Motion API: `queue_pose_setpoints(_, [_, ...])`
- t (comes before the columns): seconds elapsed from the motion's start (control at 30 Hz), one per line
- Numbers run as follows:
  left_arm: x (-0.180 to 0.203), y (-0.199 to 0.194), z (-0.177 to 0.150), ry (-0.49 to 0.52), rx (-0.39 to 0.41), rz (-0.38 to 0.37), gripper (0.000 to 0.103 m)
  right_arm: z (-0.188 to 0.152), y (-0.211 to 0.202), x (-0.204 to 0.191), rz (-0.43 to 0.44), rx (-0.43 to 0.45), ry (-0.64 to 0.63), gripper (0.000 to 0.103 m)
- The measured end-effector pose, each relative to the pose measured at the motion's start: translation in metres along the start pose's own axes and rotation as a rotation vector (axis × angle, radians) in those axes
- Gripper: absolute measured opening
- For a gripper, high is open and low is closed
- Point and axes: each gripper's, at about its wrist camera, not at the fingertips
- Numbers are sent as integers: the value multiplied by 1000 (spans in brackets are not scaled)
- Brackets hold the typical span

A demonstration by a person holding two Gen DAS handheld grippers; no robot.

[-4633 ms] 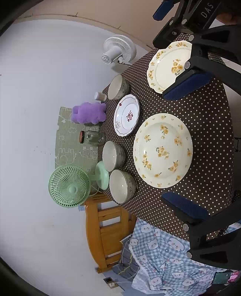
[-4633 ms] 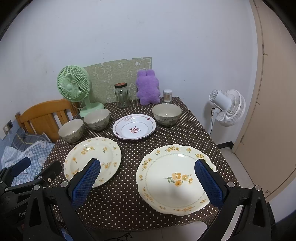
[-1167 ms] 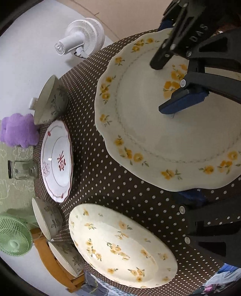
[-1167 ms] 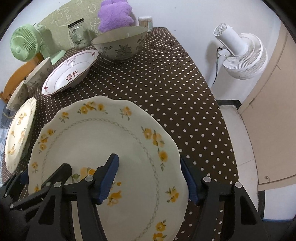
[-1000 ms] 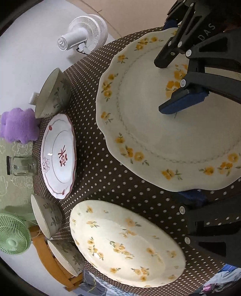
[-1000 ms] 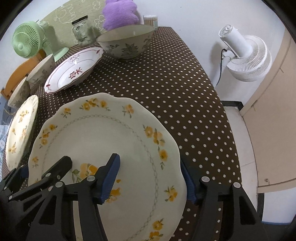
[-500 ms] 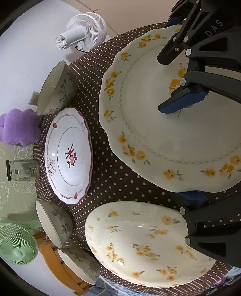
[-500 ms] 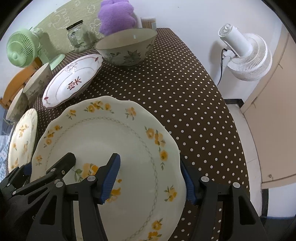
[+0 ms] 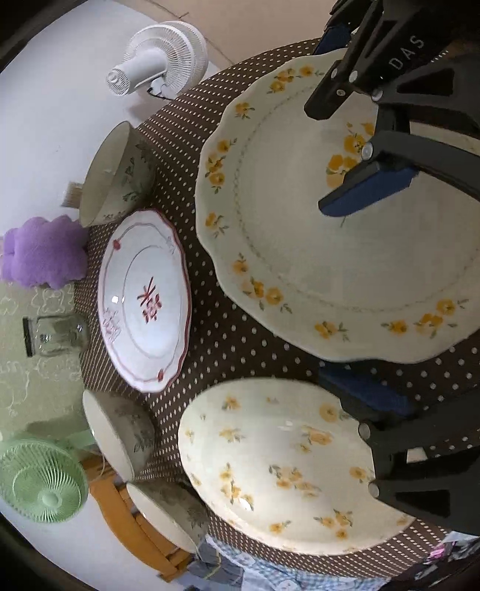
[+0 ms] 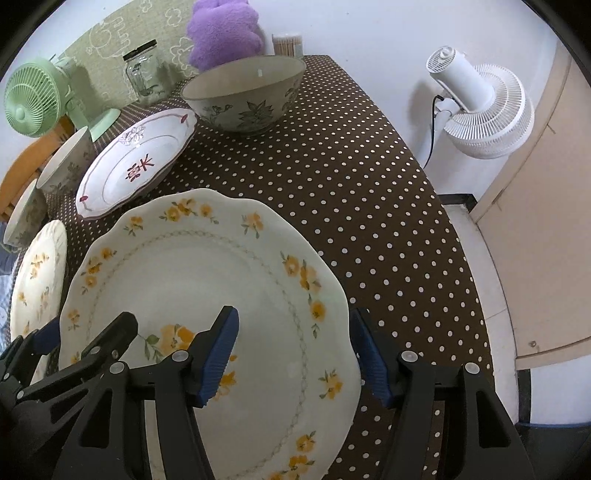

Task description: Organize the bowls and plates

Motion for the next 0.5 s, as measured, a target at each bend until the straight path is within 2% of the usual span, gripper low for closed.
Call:
queue_pose_setpoints(0.1, [1,-10,-4,-13,17,17,87,0,-6,2,26,14,-7,68])
queue_pose_setpoints(0.27, [-1,-30,-11,-33,39,53,91,0,-23,8,53,46,-17,78])
queue_pose_setpoints(0.5, [-8,-52,-28,-26,83,60,91,-13,-47,2,52,79,-32,78])
Point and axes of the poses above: each gripper's, at about its wrist camera, not at the fingertips, and y roughly the way its jaws point, x to its right, z to its top, and after that the axes turned 13 degrees about y, right-handed
